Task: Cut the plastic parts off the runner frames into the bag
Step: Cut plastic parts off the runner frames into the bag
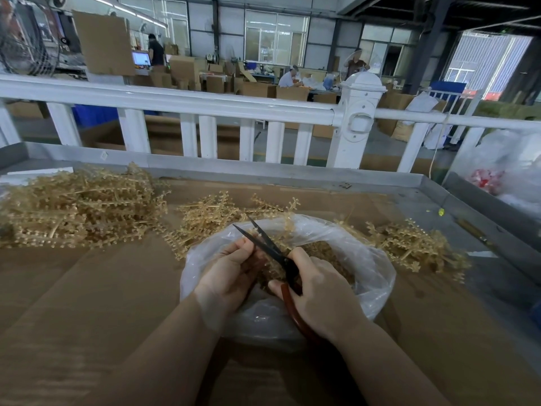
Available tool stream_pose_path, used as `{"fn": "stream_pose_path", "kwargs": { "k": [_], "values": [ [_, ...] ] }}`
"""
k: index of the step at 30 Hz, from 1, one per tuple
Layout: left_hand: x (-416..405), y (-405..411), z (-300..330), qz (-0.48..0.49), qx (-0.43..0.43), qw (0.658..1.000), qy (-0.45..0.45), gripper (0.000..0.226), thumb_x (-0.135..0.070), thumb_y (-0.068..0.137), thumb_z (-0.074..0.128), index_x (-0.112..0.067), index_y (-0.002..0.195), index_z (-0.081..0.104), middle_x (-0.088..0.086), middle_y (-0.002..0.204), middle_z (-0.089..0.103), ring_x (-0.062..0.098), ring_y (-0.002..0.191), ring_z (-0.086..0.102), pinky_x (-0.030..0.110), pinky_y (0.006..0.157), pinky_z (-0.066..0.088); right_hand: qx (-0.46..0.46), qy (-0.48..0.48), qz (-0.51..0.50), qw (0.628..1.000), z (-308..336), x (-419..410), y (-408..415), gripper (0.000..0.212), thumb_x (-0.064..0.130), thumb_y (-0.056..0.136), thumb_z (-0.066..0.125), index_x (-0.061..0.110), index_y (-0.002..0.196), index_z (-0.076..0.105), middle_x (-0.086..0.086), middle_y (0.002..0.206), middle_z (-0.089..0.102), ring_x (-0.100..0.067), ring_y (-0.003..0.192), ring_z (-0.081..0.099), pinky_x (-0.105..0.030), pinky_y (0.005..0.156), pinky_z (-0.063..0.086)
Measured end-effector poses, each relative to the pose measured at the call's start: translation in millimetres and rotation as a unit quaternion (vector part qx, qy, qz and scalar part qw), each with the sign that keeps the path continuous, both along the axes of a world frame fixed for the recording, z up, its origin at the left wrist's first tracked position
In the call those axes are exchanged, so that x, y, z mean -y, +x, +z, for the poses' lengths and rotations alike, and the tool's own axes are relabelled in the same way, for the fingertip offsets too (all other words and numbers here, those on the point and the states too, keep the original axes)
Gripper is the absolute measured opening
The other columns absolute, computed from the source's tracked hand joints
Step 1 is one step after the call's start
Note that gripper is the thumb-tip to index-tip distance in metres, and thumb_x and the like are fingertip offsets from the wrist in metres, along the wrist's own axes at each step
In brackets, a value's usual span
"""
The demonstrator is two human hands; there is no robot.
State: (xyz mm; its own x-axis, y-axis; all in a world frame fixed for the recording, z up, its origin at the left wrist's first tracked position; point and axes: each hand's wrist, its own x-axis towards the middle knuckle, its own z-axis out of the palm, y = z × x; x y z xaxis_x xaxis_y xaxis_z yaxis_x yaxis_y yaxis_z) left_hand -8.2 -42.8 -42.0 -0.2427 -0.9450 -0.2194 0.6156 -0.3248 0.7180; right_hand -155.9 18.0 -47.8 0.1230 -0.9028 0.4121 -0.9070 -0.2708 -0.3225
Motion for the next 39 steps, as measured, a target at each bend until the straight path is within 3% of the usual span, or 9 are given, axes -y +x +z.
{"fn": "stream_pose_path", "kwargs": {
  "k": [7,12,17,21,30,39],
  "values": [
    [-2.5,-2.5,-0.5,0.015,0.017,1.000,-0.006,0.023,-0.002,0.097,0.041,-0.006,0.085,0.060,0.011,0.083,0.065,0.020,0.078,0.061,0.032,0.079,0.052,-0.030,-0.012,-0.005,0.999,-0.9,-1.5,-1.9,0.045,0.063,0.086,0.043,0.028,0.115,0.043,0.007,0.097,0.057,-0.011,0.090,0.050,-0.024,0.079,0.045],
    [-5.3,-2.2,1.5,0.026,0.022,0.999,-0.006,0.024,-0.003,0.100,0.038,-0.005,0.093,0.061,0.015,0.094,0.064,0.024,0.088,0.060,0.040,0.097,0.044,-0.022,-0.007,-0.009,1.000,-1.6,-2.4,-1.9,0.051,0.063,0.085,0.044,0.028,0.121,0.042,0.006,0.103,0.057,-0.013,0.096,0.049,-0.026,0.083,0.045],
    [-7.3,-1.5,2.2,0.019,0.024,0.999,-0.016,0.024,-0.002,0.100,0.036,-0.005,0.094,0.059,0.017,0.097,0.061,0.024,0.089,0.058,0.041,0.103,0.040,-0.023,-0.004,-0.004,1.000,-1.2,-2.5,-1.3,0.043,0.064,0.084,0.043,0.030,0.111,0.040,0.008,0.097,0.056,-0.012,0.091,0.048,-0.024,0.078,0.043],
    [-7.5,-2.6,2.1,0.016,0.017,0.999,-0.024,0.024,-0.001,0.099,0.038,-0.005,0.086,0.057,0.016,0.090,0.060,0.022,0.081,0.056,0.039,0.098,0.043,-0.018,-0.012,-0.007,1.000,-0.8,-1.3,-0.5,0.043,0.062,0.086,0.045,0.029,0.112,0.042,0.009,0.093,0.057,-0.011,0.088,0.051,-0.022,0.076,0.044],
    [-6.3,-2.9,2.3,0.021,0.028,0.999,-0.029,0.024,-0.002,0.097,0.043,-0.006,0.079,0.059,0.007,0.066,0.060,0.015,0.062,0.056,0.023,0.060,0.056,-0.027,-0.023,-0.005,0.999,1.5,0.0,2.4,0.040,0.059,0.087,0.047,0.024,0.105,0.046,0.008,0.081,0.056,-0.009,0.074,0.051,-0.019,0.064,0.039],
    [-4.5,-1.5,2.0,0.007,0.029,0.999,-0.015,0.015,-0.004,0.095,0.047,-0.005,0.084,0.057,0.005,0.067,0.056,0.014,0.063,0.053,0.021,0.063,0.054,-0.028,-0.020,-0.004,0.999,-0.5,-1.1,4.3,0.037,0.052,0.091,0.048,0.021,0.111,0.045,0.005,0.084,0.058,-0.012,0.075,0.056,-0.020,0.067,0.042]
  ]
}}
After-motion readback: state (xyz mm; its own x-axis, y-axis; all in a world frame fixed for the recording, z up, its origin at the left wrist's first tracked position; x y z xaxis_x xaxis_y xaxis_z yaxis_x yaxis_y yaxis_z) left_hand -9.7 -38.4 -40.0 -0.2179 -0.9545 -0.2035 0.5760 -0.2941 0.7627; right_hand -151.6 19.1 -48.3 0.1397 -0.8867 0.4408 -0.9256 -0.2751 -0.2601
